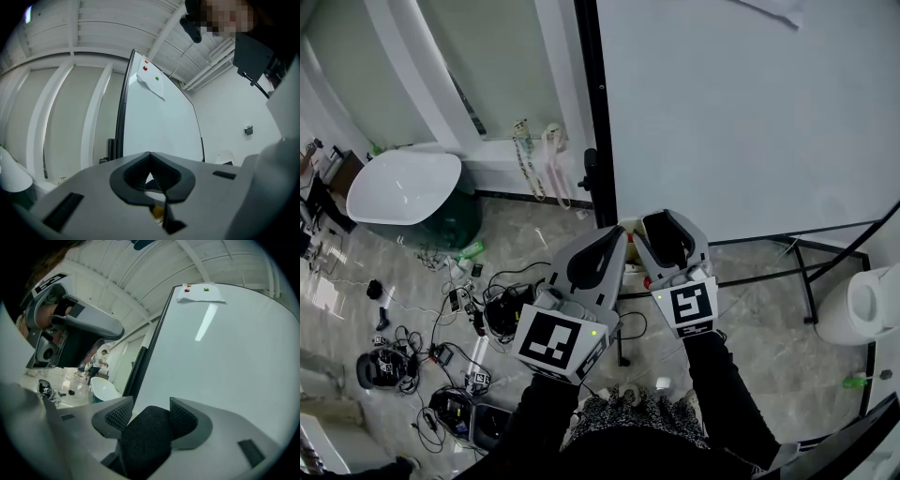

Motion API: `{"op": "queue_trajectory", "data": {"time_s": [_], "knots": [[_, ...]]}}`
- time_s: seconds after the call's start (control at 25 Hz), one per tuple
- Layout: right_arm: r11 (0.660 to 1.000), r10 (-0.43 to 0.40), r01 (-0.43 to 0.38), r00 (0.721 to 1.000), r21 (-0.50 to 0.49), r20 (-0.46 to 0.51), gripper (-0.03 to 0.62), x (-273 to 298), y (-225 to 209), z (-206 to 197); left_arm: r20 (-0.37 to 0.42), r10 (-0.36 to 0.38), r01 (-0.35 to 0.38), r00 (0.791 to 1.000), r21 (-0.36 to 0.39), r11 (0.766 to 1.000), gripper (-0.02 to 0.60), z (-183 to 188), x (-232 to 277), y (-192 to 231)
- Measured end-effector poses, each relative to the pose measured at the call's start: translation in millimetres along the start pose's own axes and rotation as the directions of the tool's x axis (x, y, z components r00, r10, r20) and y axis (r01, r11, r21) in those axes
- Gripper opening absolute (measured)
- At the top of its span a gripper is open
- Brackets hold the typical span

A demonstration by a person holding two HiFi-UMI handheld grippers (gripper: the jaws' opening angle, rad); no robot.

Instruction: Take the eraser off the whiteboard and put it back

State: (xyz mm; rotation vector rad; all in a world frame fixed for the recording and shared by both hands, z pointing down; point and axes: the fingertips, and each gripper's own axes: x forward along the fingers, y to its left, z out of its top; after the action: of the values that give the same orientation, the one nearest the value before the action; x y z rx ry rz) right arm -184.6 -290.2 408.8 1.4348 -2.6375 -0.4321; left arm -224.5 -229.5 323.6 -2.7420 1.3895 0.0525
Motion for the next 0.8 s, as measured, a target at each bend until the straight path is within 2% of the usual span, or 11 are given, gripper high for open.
{"op": "queue_trajectory", "data": {"time_s": [0.16, 0.32, 0.44, 0.8], "knots": [[0.999, 0.017, -0.018, 0.999, -0.031, -0.027, 0.266, -1.9, 1.3, -1.7, 0.006, -0.005, 0.005, 1.0, -0.001, 1.0, 0.006, 1.9, 1.6, -1.4], [1.0, -0.002, 0.002, 0.999, 0.001, -0.045, 0.287, -5.2, -4.5, -7.4, 0.008, -0.005, 0.005, 1.0, -0.003, 1.0, 0.006, 2.4, 2.2, -2.0], [1.0, -0.014, 0.016, 0.998, 0.025, -0.068, 0.288, -6.8, -7.9, -15.4, 0.009, -0.009, 0.009, 1.0, -0.002, 1.0, 0.006, 2.9, 2.7, -3.3], [0.998, -0.002, 0.005, 0.999, 0.061, -0.054, 0.288, -12.5, -5.0, -14.8, 0.009, -0.012, 0.012, 1.0, -0.001, 1.0, 0.006, 2.4, 1.5, -3.9]]}}
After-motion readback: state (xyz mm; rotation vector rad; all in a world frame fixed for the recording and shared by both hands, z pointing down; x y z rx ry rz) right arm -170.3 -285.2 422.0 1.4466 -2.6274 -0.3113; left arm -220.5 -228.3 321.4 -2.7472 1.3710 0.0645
